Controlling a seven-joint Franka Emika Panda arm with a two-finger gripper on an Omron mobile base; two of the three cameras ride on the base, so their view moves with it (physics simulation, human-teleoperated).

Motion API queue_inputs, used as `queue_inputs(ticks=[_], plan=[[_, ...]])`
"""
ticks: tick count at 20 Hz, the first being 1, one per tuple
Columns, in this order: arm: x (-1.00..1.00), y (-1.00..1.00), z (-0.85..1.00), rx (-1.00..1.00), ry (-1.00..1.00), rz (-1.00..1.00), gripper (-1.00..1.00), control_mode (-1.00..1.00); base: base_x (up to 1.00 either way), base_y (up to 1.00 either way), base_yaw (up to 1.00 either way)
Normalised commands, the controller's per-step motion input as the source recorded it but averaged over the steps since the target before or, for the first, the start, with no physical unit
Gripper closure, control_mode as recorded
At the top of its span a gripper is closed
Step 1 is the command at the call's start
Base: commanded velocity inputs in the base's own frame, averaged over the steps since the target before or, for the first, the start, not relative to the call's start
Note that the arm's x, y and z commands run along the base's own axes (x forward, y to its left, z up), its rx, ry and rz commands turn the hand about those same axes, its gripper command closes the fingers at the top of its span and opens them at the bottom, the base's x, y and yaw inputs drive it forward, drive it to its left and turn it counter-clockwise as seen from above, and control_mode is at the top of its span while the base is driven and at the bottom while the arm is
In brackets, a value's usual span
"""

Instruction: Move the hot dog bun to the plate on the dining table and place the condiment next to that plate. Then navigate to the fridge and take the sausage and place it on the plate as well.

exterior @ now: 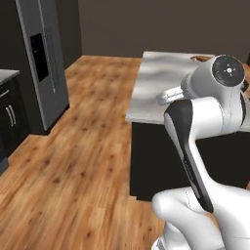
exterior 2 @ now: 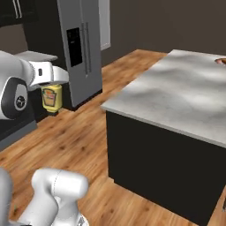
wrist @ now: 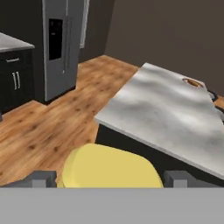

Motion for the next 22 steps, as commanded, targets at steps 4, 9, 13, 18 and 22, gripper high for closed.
queue_inputs(ticks=[4, 9, 13, 18, 22], plan=[[0.0, 0.0, 0.0, 0.0, 0.0, 0.0, 1.0, 1.0, 0.31, -1.0, 0.01], [0.0, 0.0, 0.0, 0.0, 0.0, 0.0, 1.0, 1.0, 0.23, -1.0, 0.06], [0.0, 0.0, 0.0, 0.0, 0.0, 0.0, 1.0, 1.0, 0.04, -1.0, 0.13], [0.0, 0.0, 0.0, 0.0, 0.0, 0.0, 1.0, 1.0, 0.0, -1.0, 0.24], [0.0, 0.0, 0.0, 0.0, 0.0, 0.0, 1.0, 1.0, 0.0, -1.0, 0.31]])
